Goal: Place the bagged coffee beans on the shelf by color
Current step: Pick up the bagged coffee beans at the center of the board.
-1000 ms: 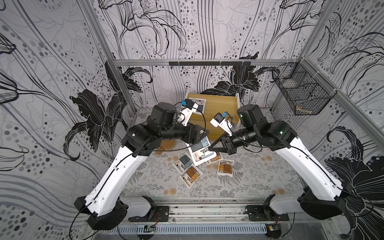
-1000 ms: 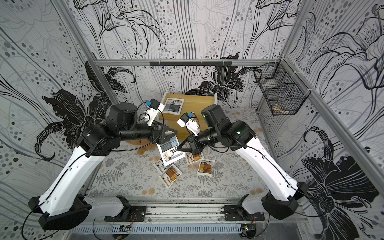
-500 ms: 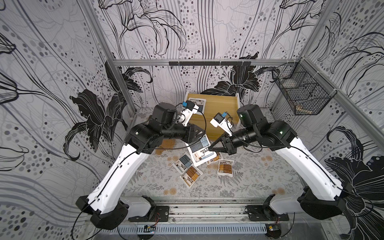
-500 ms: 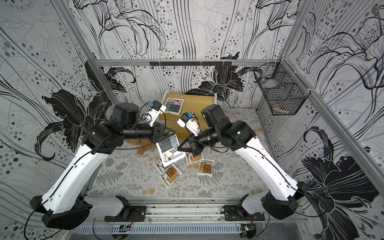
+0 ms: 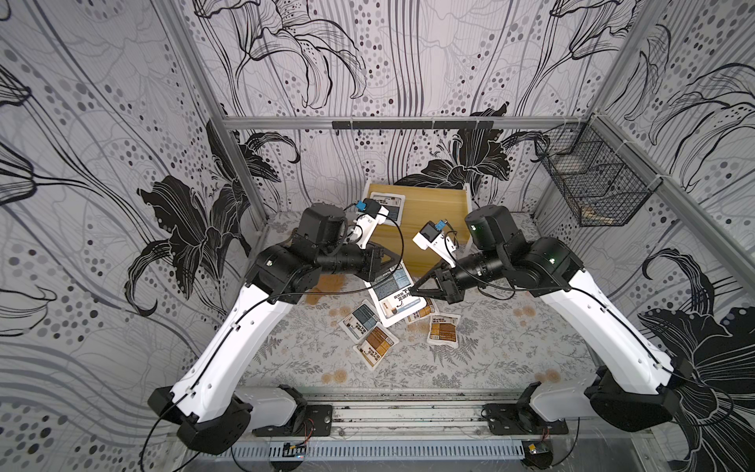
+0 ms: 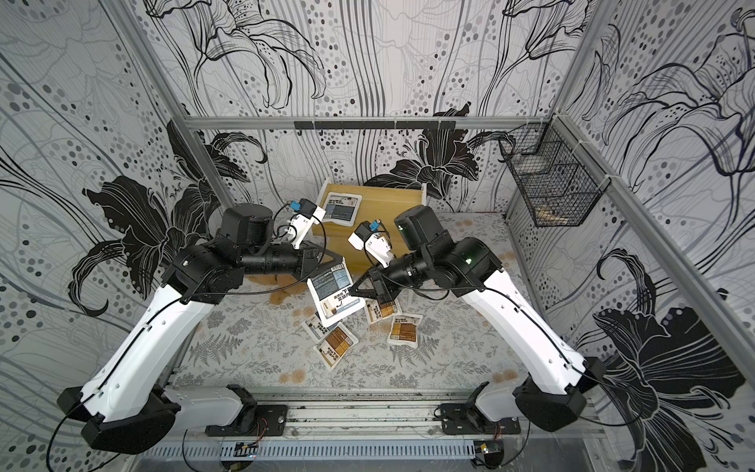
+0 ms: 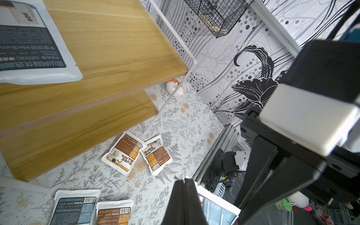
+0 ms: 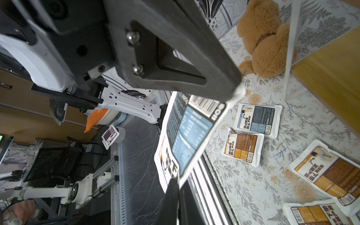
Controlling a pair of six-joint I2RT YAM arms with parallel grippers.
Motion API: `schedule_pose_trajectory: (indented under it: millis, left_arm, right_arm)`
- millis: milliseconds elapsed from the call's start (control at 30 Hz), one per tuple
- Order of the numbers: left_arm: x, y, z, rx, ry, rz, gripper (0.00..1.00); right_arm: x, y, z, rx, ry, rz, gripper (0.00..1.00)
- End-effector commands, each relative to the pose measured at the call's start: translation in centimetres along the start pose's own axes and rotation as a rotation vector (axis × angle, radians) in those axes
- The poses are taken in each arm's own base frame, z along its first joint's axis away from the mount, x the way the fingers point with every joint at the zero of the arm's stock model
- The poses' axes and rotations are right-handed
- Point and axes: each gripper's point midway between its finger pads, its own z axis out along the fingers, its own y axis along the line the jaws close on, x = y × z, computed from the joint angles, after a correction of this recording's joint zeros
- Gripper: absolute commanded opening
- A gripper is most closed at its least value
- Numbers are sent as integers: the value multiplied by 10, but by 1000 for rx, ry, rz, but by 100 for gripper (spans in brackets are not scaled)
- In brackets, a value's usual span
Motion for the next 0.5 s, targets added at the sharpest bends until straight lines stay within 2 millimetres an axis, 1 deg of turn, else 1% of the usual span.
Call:
schedule_pose_trajectory:
  millis: [0, 67, 100, 167, 200, 233, 267, 300, 333, 400, 467]
  left_arm:
    - [-15, 12, -11, -40, -85, -44, 0]
    - [-25, 21, -17, -60, -142, -93, 0]
    - [-31, 24, -21, -65, -177, -125, 0]
    - [-42, 29, -29, -65, -256, -188, 0]
    - [-49, 29, -33, -49, -300, -217, 0]
    - [-55, 28, -37, -39, -345, -247, 0]
    - [-62, 28, -40, -25, -397, -283, 0]
    - [-69, 27, -46, -1, -453, -326, 0]
    - [-76, 27, -52, 10, -508, -360, 0]
    - [-87, 25, -65, 73, -625, -446, 0]
    - [-97, 31, -85, 111, -775, -546, 0]
  right_arm:
    - [-10, -2, -8, 54, -54, -29, 42]
    - [-18, -11, -18, 115, -97, -14, 56]
    - [-25, -17, -27, 143, -140, 2, 60]
    - [-40, -23, -47, 159, -253, 52, 67]
    - [-46, -23, -57, 152, -317, 77, 71]
    - [-51, -22, -63, 142, -366, 96, 74]
    - [-57, -17, -68, 123, -420, 106, 74]
    - [-56, -22, -65, 112, -440, 148, 74]
    - [-59, -21, -65, 93, -473, 163, 75]
    - [-63, -16, -63, 18, -524, 185, 76]
    - [-63, -13, -61, -22, -573, 194, 76]
